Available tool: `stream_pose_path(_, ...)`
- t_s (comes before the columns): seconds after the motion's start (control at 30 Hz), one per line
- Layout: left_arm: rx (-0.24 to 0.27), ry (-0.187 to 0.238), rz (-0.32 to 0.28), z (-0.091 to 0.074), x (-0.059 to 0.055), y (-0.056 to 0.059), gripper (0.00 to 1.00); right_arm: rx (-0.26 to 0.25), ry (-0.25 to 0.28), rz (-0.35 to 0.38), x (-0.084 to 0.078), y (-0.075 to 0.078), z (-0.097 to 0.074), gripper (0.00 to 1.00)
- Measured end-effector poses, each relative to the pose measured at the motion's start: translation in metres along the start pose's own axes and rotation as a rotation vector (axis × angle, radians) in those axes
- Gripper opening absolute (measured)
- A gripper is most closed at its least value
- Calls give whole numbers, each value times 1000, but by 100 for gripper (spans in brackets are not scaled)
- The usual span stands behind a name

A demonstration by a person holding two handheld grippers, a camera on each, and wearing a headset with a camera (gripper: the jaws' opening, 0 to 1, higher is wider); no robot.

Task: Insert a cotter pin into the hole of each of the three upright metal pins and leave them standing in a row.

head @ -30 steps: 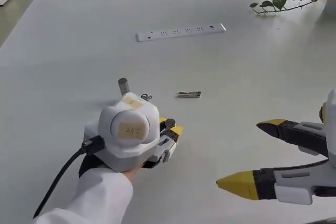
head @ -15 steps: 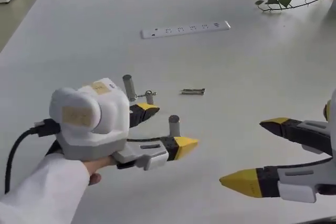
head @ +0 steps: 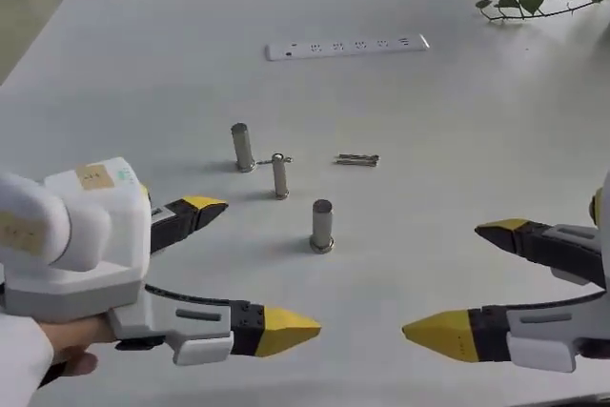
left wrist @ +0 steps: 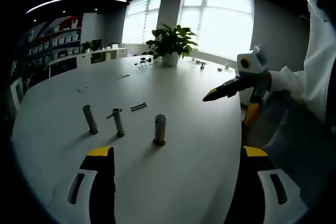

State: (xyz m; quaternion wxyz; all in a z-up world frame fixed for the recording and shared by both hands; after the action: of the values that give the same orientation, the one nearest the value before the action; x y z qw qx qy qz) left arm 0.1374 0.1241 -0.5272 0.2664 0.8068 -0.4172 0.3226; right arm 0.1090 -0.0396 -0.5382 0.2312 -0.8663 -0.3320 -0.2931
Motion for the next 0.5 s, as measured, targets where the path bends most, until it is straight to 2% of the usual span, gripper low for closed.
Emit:
stream_pose_path(0.17, -3, 3, -17, -5, -5, 5, 99, -10, -8, -11, 5, 3, -7, 92)
stream_pose_path(0.33, -24, 10, -26, -5, -7, 13, 99, -64, -89, -98, 16, 17, -18, 89)
stream_pose_path(0.43, -30, 10, -33, -6, -8, 15, 99, -69, -103, -130, 31, 28, -21, 83)
stream_pose_path(0.5, 3, -6, -35, -6, -12, 10, 99, -72, -113, -164, 43, 36, -21, 80)
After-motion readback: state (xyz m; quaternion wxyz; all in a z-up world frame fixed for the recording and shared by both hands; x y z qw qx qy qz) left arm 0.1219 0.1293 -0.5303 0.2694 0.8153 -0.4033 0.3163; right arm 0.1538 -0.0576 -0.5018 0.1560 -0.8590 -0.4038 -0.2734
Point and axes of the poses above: the centre of the closed fingertips' face, and the gripper's own axes: z roughly forward along the fingers, y roughly to its right, x roughly out of its top, the point moved 2 cm from there along -z, roughly backward along the fingers, and after that the axes turned 14 degrees about -y, right-handed, at the moved point
